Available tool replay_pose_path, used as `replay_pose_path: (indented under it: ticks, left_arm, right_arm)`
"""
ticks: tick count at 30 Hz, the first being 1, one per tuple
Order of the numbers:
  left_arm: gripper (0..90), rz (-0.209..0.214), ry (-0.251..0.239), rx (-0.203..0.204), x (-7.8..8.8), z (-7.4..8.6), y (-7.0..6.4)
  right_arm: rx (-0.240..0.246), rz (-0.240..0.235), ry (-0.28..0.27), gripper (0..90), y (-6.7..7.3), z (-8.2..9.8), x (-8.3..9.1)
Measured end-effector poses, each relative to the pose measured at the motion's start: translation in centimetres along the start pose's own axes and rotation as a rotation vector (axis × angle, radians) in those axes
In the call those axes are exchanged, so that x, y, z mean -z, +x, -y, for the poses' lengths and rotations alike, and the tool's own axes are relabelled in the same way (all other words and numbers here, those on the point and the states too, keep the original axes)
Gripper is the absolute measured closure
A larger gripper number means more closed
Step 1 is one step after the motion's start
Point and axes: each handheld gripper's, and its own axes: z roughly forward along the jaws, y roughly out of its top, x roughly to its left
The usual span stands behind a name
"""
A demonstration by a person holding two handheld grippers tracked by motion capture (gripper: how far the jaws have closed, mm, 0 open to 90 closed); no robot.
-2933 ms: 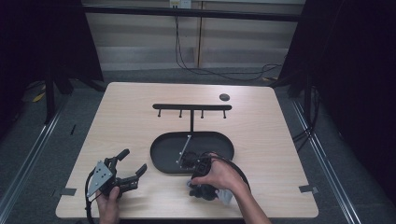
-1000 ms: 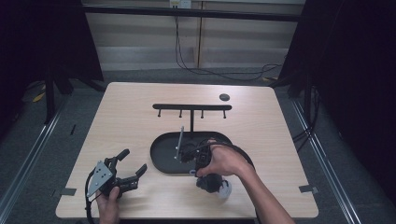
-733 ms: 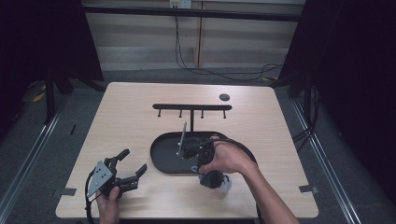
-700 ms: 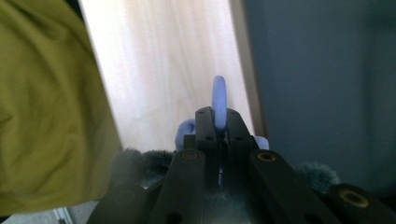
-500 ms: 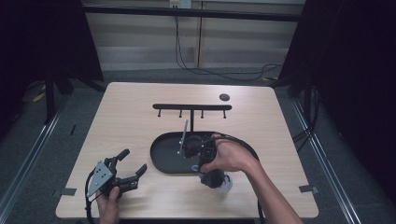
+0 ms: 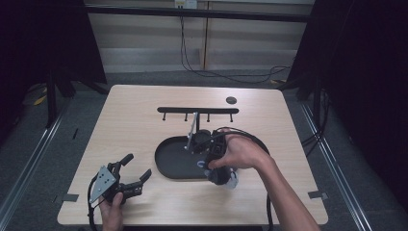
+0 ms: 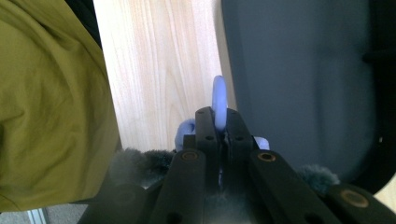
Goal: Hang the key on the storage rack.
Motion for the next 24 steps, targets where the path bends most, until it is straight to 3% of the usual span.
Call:
replay_pose_path:
  ticks: [5, 12, 16, 24]
  left_arm:
    - [15.3, 0.001, 0.002, 0.001, 0.0, 0.0, 0.0]
    - [15.3, 0.000, 0.000, 0.000, 0.0, 0.0, 0.0]
    - [15.3, 0.011, 0.001, -0.005, 0.0, 0.0, 0.1]
    - [15.3, 0.018, 0.004, -0.015, 0.0, 0.0, 0.1]
  right_arm:
    - [0.003, 0.003, -0.004, 87.4, -0.3, -0.4, 0.8]
    - [-0.023, 0.028, -0.016, 87.4, -1.9, -0.7, 2.4]
    - [-0.010, 0.035, -0.026, 87.4, -2.5, -1.1, 3.0]
    - [-0.012, 0.045, -0.008, 87.4, -3.4, -1.8, 4.2]
